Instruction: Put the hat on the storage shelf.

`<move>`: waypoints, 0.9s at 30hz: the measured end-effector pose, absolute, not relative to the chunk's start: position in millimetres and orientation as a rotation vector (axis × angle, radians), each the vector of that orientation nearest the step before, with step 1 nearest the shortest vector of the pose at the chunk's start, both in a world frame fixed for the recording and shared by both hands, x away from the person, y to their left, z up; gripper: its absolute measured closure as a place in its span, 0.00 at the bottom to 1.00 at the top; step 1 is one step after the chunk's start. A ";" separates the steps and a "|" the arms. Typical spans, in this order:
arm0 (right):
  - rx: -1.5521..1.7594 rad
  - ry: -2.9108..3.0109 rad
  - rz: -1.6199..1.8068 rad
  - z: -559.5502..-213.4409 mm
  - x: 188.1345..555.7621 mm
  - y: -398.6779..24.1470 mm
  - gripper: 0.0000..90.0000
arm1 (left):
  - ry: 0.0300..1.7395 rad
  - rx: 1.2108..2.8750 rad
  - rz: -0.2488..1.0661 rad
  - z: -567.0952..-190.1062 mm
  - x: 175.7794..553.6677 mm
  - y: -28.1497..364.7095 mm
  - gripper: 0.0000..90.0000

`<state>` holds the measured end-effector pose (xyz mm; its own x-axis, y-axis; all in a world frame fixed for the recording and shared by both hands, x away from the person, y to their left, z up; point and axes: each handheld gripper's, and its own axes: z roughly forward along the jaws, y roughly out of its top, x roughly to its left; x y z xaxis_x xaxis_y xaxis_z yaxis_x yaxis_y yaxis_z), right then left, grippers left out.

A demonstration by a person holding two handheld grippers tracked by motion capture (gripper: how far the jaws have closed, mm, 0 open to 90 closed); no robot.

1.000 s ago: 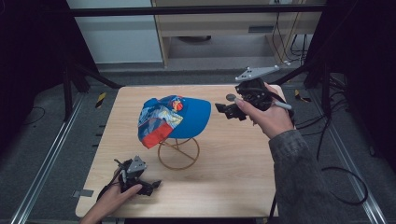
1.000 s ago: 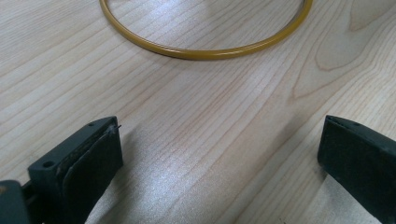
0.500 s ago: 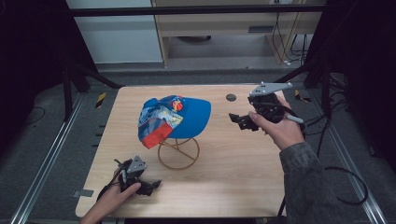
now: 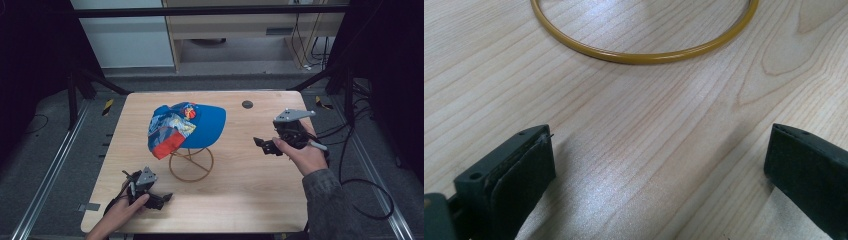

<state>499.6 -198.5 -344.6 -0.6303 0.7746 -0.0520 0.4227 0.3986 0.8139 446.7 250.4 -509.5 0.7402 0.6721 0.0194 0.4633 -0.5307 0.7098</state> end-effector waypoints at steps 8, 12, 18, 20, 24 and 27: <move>1.075 2.254 1.096 -377.4 493.7 -207.8 0.14 | 0.850 2.229 0.380 -509.5 446.7 250.5 0.00; 1.098 2.267 1.081 -392.0 491.2 -208.9 0.14 | 0.850 2.229 0.380 -509.5 446.7 250.5 0.00; 1.130 2.284 1.063 -419.0 489.5 -207.8 0.14 | 0.849 2.228 0.379 -509.5 446.8 250.5 0.00; 1.164 2.286 1.072 -429.5 489.5 -206.9 0.14 | 0.846 2.229 0.377 -509.5 447.1 250.5 0.00; 1.229 2.252 1.101 -452.0 490.7 -207.0 0.14 | 0.847 2.229 0.378 -509.5 447.0 250.4 0.00; 1.281 2.257 1.057 -474.9 495.7 -205.9 0.14 | 0.847 2.230 0.379 -509.5 446.9 250.3 0.00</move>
<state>495.7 -205.9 -474.9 -0.5365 0.8413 0.0667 0.5899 0.3173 0.7425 446.9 250.3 -509.5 0.7417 0.6704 0.0204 0.4618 -0.5325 0.7094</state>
